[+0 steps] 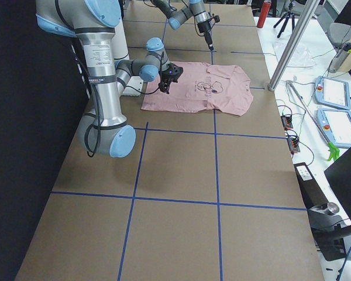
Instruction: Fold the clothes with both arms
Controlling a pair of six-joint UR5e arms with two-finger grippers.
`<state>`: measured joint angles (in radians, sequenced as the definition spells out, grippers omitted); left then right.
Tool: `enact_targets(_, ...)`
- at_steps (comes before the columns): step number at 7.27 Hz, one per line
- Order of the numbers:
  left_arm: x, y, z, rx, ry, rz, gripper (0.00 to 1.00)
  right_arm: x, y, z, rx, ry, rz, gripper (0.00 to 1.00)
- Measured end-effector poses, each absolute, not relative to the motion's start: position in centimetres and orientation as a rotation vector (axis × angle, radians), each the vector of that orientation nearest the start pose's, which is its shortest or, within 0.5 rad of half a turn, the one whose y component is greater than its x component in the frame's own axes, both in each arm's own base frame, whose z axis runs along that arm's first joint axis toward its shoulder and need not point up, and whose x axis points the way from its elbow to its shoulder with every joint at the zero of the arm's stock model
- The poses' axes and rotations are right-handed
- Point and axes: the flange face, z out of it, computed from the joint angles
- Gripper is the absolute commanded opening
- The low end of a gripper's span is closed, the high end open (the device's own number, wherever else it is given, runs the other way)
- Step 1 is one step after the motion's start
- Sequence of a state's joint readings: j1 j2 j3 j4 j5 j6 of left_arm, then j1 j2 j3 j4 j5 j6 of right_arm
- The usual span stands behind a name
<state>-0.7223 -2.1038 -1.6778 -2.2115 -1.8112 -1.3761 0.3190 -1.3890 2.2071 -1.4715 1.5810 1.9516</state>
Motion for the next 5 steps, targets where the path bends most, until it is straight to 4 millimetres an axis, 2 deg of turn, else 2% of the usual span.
enact_targets(3,42.4,-52.5,23.5,0.388,1.207,-0.284,0.92,-45.9,-19.2,30.4,0.008,-0.803,0.675,0.84)
enact_targets(5,42.5,-52.7,23.2,0.390,1.210,-0.285,0.92,-48.6,-16.2,33.0,0.025,-0.732,0.683,0.76)
